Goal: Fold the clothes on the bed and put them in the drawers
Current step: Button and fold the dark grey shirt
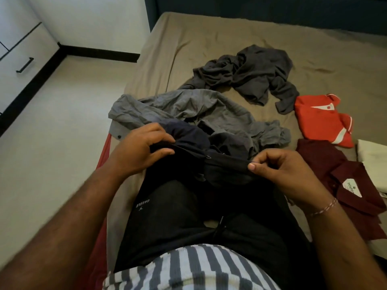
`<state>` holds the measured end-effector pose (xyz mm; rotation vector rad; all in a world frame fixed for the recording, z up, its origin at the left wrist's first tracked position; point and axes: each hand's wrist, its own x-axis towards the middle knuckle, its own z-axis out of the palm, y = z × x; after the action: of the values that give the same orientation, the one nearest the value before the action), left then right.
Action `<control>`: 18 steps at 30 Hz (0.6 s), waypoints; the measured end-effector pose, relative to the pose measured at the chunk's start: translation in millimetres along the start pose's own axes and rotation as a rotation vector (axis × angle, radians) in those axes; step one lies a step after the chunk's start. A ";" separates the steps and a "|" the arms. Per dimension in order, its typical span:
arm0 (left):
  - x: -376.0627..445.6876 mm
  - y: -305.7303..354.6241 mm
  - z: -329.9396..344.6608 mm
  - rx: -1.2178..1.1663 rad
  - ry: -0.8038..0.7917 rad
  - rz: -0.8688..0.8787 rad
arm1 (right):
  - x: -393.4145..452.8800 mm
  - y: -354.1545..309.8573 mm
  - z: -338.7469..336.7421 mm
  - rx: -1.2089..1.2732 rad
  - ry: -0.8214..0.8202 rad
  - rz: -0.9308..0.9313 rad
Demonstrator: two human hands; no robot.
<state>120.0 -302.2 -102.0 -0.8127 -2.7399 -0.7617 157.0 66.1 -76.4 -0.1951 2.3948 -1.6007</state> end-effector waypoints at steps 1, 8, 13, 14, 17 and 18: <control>-3.3 -0.8 -1.2 0.033 0.005 0.014 | -1.6 -0.3 0.0 0.042 0.018 0.007; -12.9 19.5 -6.2 0.043 0.362 0.040 | -12.3 -21.0 1.6 0.381 -0.019 0.088; -6.2 30.6 -29.9 -0.098 0.337 0.059 | -14.5 -42.3 2.5 0.651 -0.031 0.073; -4.5 32.2 -35.9 -0.142 0.295 0.068 | -15.1 -45.8 0.5 0.718 -0.041 0.068; -2.1 35.9 -50.5 -0.231 0.218 0.085 | -13.9 -52.1 -7.8 0.884 -0.038 0.063; -1.5 35.8 -52.6 -0.247 0.212 0.082 | -12.2 -53.3 -9.9 0.905 -0.031 0.065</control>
<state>142.5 -304.7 -42.5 -0.8308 -2.4429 -1.1156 164.4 57.3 -22.1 0.0362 1.4166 -2.4080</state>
